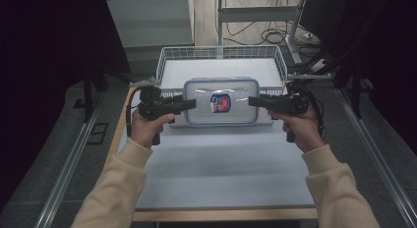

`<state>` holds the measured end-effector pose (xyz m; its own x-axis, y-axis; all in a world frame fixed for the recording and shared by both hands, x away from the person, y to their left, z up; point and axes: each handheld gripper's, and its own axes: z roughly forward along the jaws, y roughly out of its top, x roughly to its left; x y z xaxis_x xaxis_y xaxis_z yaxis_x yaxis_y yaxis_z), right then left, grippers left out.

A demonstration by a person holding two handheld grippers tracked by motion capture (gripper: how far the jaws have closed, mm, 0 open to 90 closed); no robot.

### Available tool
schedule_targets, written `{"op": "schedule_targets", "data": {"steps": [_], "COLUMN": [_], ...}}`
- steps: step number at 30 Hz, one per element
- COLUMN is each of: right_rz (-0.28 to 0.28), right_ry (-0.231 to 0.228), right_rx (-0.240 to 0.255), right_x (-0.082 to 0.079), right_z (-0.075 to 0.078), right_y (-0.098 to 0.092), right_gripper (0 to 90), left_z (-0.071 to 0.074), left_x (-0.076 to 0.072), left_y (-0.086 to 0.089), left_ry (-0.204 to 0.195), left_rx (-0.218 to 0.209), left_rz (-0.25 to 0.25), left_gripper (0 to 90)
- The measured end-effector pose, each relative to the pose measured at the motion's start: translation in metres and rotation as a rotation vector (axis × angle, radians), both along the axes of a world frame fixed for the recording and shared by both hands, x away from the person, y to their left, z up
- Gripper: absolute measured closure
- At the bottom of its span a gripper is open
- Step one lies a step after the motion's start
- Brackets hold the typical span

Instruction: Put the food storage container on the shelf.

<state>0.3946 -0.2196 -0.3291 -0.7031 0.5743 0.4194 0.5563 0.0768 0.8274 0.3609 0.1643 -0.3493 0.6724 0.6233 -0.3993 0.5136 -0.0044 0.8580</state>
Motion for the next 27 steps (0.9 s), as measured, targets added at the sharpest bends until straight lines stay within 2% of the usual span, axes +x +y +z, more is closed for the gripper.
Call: {"op": "schedule_targets", "data": {"steps": [7, 12, 15, 20, 27], "right_rz": [-0.002, -0.003, -0.004, -0.01, -0.026], "right_ry": [-0.007, 0.008, 0.005, 0.004, 0.009], "right_rx": [-0.005, 0.006, 0.003, -0.01, -0.007], "right_x": [0.006, 0.016, 0.02, 0.034, 0.052], "right_z": [0.01, 0.015, 0.019, 0.034, 0.046], "right_y": [0.002, 0.002, 0.002, 0.004, 0.005], "right_gripper": [52.1, 52.0, 52.0, 51.9, 51.8], "left_z": [0.009, 0.017, 0.022, 0.034, 0.043], "left_x": [0.007, 0.014, 0.021, 0.038, 0.057], "left_y": [0.001, 0.001, 0.001, 0.003, 0.002], "left_ry": [-0.001, 0.001, 0.003, 0.003, 0.018], "left_rx": [0.002, 0.012, 0.01, 0.017, 0.013], "left_rz": [0.005, 0.009, 0.005, -0.001, 0.002], "left_gripper": [45.6, 45.5, 45.5, 45.4, 45.0]}}
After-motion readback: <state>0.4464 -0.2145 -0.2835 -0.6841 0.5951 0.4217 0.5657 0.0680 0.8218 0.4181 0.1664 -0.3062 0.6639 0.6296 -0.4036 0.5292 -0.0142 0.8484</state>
